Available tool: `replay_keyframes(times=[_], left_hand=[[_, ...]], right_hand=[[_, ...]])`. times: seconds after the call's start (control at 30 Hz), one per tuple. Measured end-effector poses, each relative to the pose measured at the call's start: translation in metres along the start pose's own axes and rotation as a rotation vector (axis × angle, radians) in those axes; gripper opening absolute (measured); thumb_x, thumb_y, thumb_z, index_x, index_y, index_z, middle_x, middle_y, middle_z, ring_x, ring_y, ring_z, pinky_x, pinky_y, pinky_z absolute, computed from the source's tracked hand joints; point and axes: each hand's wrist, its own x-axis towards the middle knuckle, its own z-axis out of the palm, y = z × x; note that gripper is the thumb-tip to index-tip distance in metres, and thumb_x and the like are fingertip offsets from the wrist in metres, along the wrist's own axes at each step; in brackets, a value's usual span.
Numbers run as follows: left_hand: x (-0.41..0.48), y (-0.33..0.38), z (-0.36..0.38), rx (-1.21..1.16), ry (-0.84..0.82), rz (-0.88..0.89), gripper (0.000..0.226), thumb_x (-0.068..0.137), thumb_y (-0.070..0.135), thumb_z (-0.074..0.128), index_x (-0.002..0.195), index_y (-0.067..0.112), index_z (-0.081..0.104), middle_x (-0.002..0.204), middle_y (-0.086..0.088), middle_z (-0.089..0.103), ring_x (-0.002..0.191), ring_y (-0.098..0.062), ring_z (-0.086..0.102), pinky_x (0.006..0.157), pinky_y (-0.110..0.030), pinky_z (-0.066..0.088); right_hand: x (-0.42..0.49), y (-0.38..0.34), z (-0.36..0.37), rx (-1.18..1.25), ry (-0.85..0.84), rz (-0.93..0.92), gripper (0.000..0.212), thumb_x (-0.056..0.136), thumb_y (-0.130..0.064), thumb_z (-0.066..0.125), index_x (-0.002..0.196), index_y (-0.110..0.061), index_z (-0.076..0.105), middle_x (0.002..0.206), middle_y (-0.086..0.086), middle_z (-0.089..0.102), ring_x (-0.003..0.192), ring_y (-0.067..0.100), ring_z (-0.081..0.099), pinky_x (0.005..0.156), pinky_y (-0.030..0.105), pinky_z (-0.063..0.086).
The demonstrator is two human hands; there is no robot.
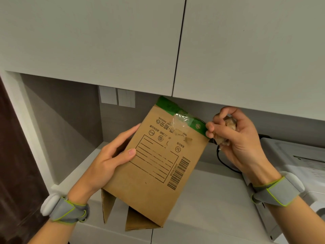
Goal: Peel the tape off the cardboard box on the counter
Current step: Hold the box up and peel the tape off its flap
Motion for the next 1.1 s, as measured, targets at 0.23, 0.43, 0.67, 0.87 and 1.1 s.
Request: replay_keyframes(times=[0.23, 0.43, 0.67, 0.87, 1.1], left_hand=[[-0.014, -0.022, -0.006, 0.049, 0.008, -0.065, 0.058, 0.094, 0.046, 0.058, 0.15, 0.049, 0.044, 0.151, 0.008, 0.054, 0.14, -0.019, 0.052, 0.112, -0.048, 0.044], [-0.028, -0.04, 0.006, 0.074, 0.059, -0.067, 0.058, 0.094, 0.051, 0.055, 0.151, 0.048, 0.043, 0.151, 0.012, 0.053, 0.142, -0.015, 0.049, 0.114, -0.048, 0.043], [-0.016, -0.039, 0.02, 0.165, 0.115, -0.083, 0.056, 0.1, 0.051, 0.051, 0.153, 0.052, 0.035, 0.148, 0.018, 0.051, 0.137, -0.006, 0.052, 0.11, -0.047, 0.05], [0.014, -0.014, 0.029, 0.218, 0.044, 0.011, 0.058, 0.107, 0.042, 0.049, 0.157, 0.055, 0.023, 0.154, 0.021, 0.039, 0.138, -0.002, 0.048, 0.11, -0.043, 0.05], [0.044, 0.0, 0.031, 0.355, -0.017, 0.136, 0.049, 0.108, 0.042, 0.045, 0.156, 0.046, 0.036, 0.163, 0.017, 0.031, 0.152, -0.001, 0.026, 0.118, -0.052, 0.04]], right_hand=[[-0.003, -0.005, 0.007, -0.284, 0.064, 0.033, 0.023, 0.107, -0.013, 0.046, 0.107, -0.009, 0.069, 0.081, 0.017, 0.037, 0.063, 0.021, 0.04, 0.056, 0.031, 0.036], [-0.011, 0.015, 0.01, -0.786, 0.109, -0.029, 0.023, 0.09, -0.045, 0.067, 0.102, -0.027, 0.074, 0.07, -0.006, 0.056, 0.067, 0.009, 0.051, 0.062, 0.031, 0.043], [-0.028, 0.046, 0.009, -1.097, -0.113, -0.075, 0.036, 0.085, -0.058, 0.061, 0.112, -0.035, 0.067, 0.099, -0.013, 0.053, 0.093, 0.006, 0.053, 0.075, 0.017, 0.046], [-0.034, 0.06, 0.004, -1.262, -0.185, -0.315, 0.032, 0.099, -0.044, 0.058, 0.114, -0.017, 0.068, 0.097, -0.008, 0.056, 0.087, 0.002, 0.053, 0.072, 0.013, 0.047], [-0.041, 0.062, 0.006, -1.348, -0.238, -0.387, 0.037, 0.103, -0.043, 0.054, 0.133, -0.022, 0.056, 0.096, -0.014, 0.054, 0.077, 0.006, 0.054, 0.06, 0.036, 0.056]])
